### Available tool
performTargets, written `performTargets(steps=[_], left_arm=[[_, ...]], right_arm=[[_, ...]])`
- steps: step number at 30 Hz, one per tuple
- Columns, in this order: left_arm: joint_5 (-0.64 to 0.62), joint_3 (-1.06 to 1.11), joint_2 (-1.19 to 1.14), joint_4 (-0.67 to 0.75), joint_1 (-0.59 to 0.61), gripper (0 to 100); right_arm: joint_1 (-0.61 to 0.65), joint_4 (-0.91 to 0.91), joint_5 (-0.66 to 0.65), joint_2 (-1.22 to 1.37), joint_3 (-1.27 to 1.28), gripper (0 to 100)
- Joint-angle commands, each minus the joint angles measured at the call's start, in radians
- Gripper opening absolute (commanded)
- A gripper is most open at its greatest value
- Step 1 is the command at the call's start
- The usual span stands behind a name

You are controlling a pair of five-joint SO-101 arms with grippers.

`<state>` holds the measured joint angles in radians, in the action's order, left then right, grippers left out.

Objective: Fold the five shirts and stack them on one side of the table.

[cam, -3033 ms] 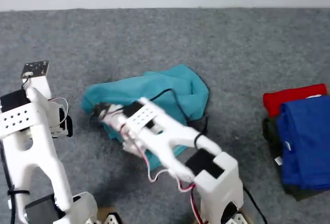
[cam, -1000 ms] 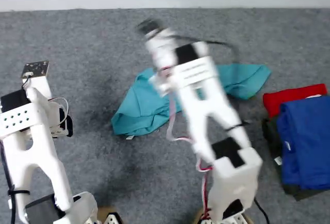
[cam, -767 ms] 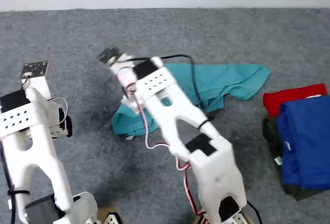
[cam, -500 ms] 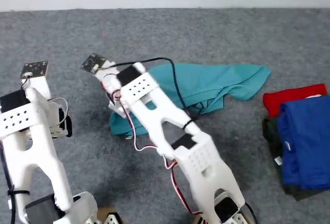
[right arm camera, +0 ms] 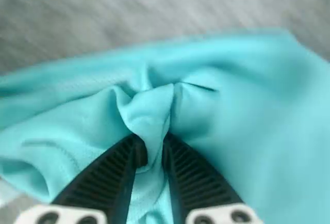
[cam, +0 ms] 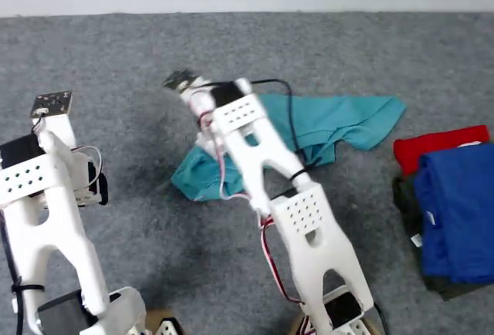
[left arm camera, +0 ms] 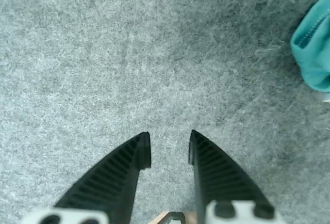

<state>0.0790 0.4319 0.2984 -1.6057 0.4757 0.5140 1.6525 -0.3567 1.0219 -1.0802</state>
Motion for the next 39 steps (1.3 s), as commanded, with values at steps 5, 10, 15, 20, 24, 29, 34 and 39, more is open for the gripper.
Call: performTargets(steps=[5,10,15,20,24,29,34,39], left_arm=[[-0.006,-0.002,0.003,-0.003,0.002,12],[-0.006,-0.002,0.003,-0.003,0.002,12],[-0.006,-0.002,0.003,-0.002,0.002,12],[-0.006,-0.002,0.003,0.000,0.002,12],[-0.006,-0.002,0.003,0.000,0.002,12],[-0.006,-0.001,0.003,0.000,0.002,12],[-0.006,0.015,0.003,0.003,0.000,12],[-0.006,0.013,0.003,0.003,0.000,12]], right_arm=[[-0.219,0.147,-0.012,-0.180,-0.184,0.9],[-0.378,0.147,-0.012,-0.360,-0.006,0.9],[-0.484,0.145,-0.017,-0.533,0.356,0.9],[-0.535,0.145,-0.031,-0.691,0.683,0.9],[-0.579,0.143,-0.098,-0.788,0.905,1.1],[-0.671,0.143,-0.104,-0.868,1.120,2.3],[-0.756,0.143,-0.104,-0.938,1.250,13.0],[-0.745,0.145,-0.104,-1.099,1.263,14.8]])
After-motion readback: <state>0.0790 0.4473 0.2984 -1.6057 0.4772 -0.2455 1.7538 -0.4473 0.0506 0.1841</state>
